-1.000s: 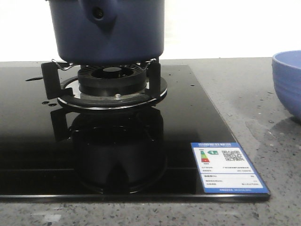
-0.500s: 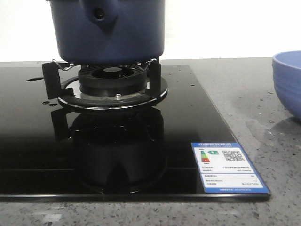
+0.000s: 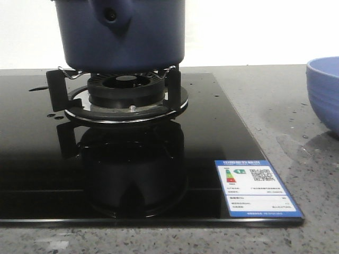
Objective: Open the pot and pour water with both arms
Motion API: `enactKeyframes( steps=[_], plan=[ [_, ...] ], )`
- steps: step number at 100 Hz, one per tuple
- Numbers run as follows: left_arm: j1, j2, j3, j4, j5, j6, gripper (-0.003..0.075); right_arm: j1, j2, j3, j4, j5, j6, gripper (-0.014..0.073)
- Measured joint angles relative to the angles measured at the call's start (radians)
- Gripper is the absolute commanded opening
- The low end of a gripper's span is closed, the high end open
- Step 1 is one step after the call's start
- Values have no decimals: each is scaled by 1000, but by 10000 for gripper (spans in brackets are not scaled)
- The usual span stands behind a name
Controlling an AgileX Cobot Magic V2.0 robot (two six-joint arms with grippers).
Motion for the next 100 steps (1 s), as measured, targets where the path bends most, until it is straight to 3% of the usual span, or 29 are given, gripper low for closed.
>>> enactKeyframes(
  steps=[36, 53, 65, 84, 100],
  plan=[
    [0, 0, 0, 0, 2, 0, -20, 0, 0, 0, -5, 0, 0, -62],
    [0, 0, 0, 0, 2, 0, -20, -17, 0, 47, -157, 22, 8, -62],
    [0, 0, 0, 0, 2, 0, -20, -67, 0, 169, -198, -113, 84, -62],
    [0, 0, 0, 0, 2, 0, -20, -159, 0, 439, -235, -489, 188, -62],
    [0, 0, 0, 0, 2, 0, -20, -177, -4, 463, -272, -498, 199, -62]
  ],
)
